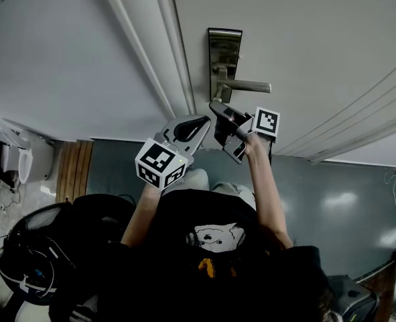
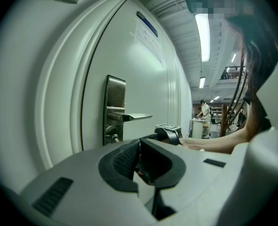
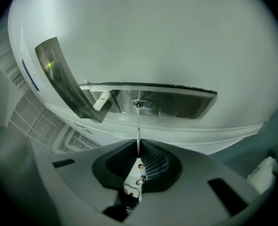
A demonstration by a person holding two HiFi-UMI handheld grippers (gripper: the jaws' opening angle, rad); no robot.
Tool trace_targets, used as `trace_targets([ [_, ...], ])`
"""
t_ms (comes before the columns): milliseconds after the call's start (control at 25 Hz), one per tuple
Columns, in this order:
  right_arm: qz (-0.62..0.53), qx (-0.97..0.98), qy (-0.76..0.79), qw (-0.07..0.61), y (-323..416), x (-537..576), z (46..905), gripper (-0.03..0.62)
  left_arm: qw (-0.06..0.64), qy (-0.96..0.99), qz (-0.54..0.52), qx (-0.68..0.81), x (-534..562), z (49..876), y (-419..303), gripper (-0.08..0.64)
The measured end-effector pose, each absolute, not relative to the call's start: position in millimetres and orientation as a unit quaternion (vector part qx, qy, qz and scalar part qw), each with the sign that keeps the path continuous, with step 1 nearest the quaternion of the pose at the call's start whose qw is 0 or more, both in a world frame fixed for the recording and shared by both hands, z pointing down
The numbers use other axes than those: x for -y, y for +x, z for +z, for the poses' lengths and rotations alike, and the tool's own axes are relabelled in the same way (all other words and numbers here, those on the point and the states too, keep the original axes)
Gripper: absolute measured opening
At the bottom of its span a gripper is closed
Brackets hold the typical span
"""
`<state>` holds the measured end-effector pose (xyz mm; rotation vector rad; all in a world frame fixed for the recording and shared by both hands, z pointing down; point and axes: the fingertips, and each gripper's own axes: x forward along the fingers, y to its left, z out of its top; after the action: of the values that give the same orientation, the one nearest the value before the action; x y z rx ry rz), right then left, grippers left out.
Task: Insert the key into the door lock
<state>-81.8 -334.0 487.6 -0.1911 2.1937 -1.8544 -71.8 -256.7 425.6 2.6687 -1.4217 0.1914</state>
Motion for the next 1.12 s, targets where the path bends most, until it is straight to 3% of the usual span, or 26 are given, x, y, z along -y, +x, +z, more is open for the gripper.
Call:
trace_targets([
  [400,-0.682,-0.706,-0.006,0.191,-70.9,338.2,483.5,0.021,0.055,0.875,0.062,0.477,257.5,425.1,-81.0,0.015],
  [1120,-0.687,-0.701,-0.060,0.183,-61.1,345.1,483.1,0.021,0.060,0.877,0.058,0.474,261.2,416.1,-87.5,0.015],
])
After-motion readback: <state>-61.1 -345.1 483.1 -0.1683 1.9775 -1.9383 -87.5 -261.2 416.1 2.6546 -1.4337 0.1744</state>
